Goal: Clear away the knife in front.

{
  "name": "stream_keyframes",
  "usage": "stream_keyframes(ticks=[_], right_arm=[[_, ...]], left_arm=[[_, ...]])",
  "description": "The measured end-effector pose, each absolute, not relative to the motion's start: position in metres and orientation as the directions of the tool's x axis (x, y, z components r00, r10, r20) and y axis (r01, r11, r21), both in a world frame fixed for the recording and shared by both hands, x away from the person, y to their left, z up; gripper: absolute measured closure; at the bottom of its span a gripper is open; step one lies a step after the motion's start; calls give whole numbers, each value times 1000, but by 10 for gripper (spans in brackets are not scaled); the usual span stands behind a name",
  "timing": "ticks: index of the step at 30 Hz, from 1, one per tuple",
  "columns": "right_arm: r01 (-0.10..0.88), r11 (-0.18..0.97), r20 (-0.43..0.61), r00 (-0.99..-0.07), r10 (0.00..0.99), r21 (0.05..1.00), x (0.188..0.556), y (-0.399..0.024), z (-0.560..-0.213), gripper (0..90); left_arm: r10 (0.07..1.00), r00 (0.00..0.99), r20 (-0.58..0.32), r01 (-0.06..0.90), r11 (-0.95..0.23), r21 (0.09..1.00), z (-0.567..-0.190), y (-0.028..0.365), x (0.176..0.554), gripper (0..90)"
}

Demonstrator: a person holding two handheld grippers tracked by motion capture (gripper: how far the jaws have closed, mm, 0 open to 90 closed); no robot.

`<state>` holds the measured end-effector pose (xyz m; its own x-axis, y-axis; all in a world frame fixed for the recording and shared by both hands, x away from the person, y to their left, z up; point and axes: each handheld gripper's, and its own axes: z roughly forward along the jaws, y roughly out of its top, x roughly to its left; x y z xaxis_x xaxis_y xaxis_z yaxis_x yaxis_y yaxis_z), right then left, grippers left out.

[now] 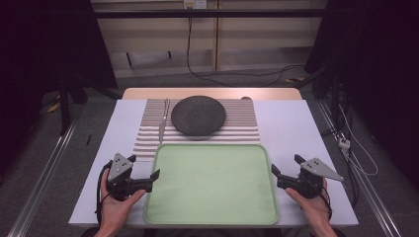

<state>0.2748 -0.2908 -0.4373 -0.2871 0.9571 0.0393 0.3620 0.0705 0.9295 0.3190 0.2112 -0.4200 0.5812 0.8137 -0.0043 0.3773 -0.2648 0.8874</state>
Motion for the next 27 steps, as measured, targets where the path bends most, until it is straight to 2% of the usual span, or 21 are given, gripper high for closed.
stream_keyframes(ticks=[15,18,20,27], right_arm=[[384,86,39,-307,951,919,278,-290,-438,83],[383,92,36,-315,948,919,278,-288,-439,83],[384,92,36,-314,949,919,279,-288,-439,84],[386,94,34,-312,949,918,281,-287,-439,90]], left_arm=[[810,585,-31,420,-270,867,-419,211,329,64],[806,592,-10,413,-292,863,-417,209,331,99],[808,590,1,404,-296,866,-416,208,333,74],[816,577,0,417,-295,859,-414,201,358,69]])
